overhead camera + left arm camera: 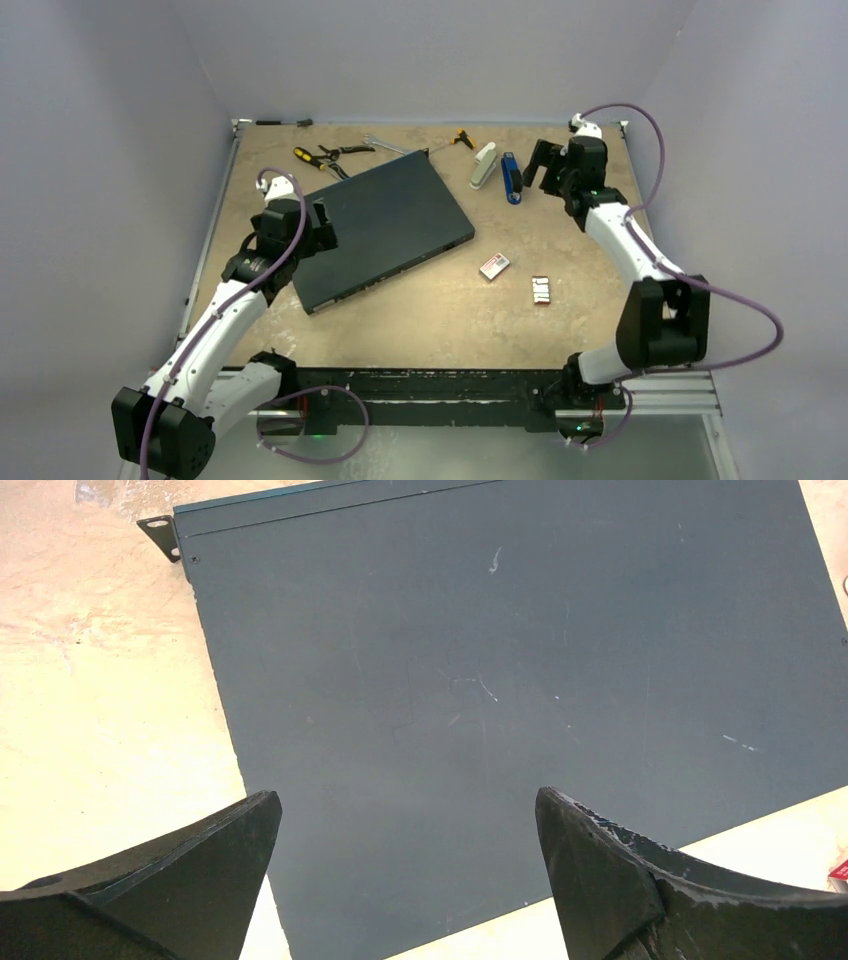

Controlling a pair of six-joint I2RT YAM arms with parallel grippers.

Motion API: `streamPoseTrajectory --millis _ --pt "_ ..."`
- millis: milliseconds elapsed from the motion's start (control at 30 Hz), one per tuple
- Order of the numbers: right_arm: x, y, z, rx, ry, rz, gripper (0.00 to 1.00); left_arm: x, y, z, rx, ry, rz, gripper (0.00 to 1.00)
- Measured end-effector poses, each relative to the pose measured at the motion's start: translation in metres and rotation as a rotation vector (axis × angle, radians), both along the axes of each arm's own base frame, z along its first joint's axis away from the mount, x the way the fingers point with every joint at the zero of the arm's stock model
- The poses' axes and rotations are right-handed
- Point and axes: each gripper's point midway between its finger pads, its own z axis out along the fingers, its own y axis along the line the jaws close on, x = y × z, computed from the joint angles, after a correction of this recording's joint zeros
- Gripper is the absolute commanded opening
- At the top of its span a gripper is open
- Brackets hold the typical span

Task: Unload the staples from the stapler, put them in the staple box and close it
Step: Pick up the stapler from the center of the board.

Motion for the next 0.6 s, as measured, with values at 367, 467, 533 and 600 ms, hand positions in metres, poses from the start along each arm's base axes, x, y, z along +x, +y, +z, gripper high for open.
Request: streamPoseTrajectory --millis 367,467,533,600 --pt "0.068 0.024 -0.057 -0.109 0.12 0.115 0.73 0.0 -0.001 0.0 -0.003 0.003 -0.006 0.97" --pt "0.081 0.031 -0.075 -0.127 0.153 0.137 0.7 0.0 -0.002 -0.001 -0.006 0.004 -0.012 0.97" --pt "0.09 0.035 -0.085 -0.138 0.167 0.147 0.69 -0.001 -0.003 -0.001 -0.009 0.005 -0.017 0.97" --pt "0.096 0.035 -0.093 -0.153 0.18 0.144 0.67 -0.001 -0.004 -0.001 -0.012 0.006 -0.022 0.96"
